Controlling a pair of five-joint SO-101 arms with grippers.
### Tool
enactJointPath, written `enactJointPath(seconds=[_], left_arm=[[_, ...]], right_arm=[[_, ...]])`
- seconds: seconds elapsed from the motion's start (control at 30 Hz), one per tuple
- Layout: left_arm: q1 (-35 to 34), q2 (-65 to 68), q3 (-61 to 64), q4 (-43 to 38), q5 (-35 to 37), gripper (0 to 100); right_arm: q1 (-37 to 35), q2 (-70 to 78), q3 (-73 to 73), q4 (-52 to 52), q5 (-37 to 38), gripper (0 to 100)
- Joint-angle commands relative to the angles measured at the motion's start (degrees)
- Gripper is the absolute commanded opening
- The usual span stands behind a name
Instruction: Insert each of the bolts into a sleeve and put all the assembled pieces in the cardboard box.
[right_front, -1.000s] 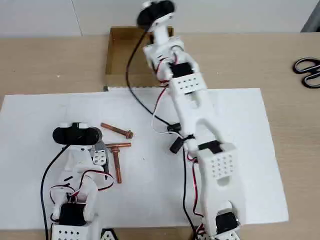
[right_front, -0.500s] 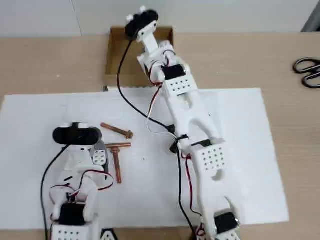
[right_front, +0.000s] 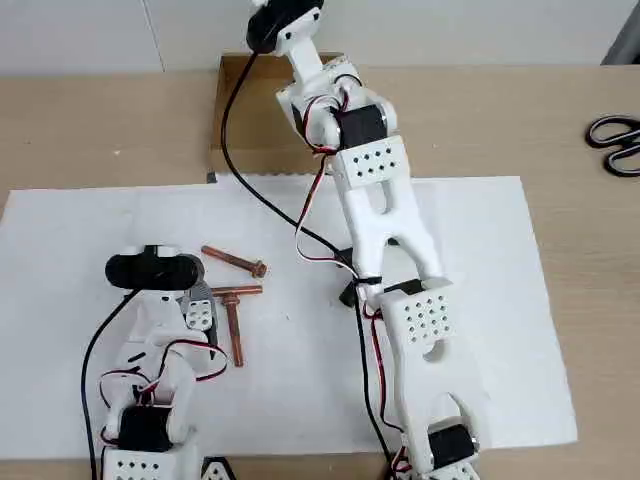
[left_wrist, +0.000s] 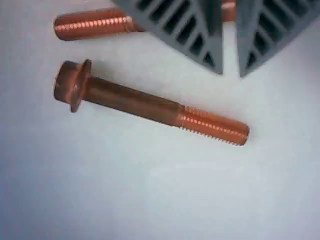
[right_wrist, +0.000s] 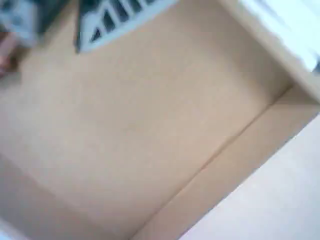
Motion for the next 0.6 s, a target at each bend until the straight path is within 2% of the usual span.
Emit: enactJointPath(seconds=[0.0, 0.07, 0.3, 0.4, 0.57], left_arm=[[-0.4, -0.6, -0.2, 0.2, 0.1, 1], [-0.4, -0.6, -0.2, 0.2, 0.1, 1], [-0.4, -0.6, -0.2, 0.2, 0.1, 1], [-0.4, -0.6, -0.2, 0.2, 0.1, 1], [-0.4, -0.6, -0.2, 0.2, 0.1, 1]], right_arm=[[-1.0, -1.6, -6.6, 8.3, 0.1, 0.5], [-1.1, -1.5, -9.1, 13.1, -0.4, 0.5], [-1.1, -1.6, -15.2, 29.4, -8.9, 0.5], [-0.7, -1.7, -17.9, 31.7, -11.8, 0.5], [-1.1, -2.2, -18.5, 32.9, -12.3, 0.5]])
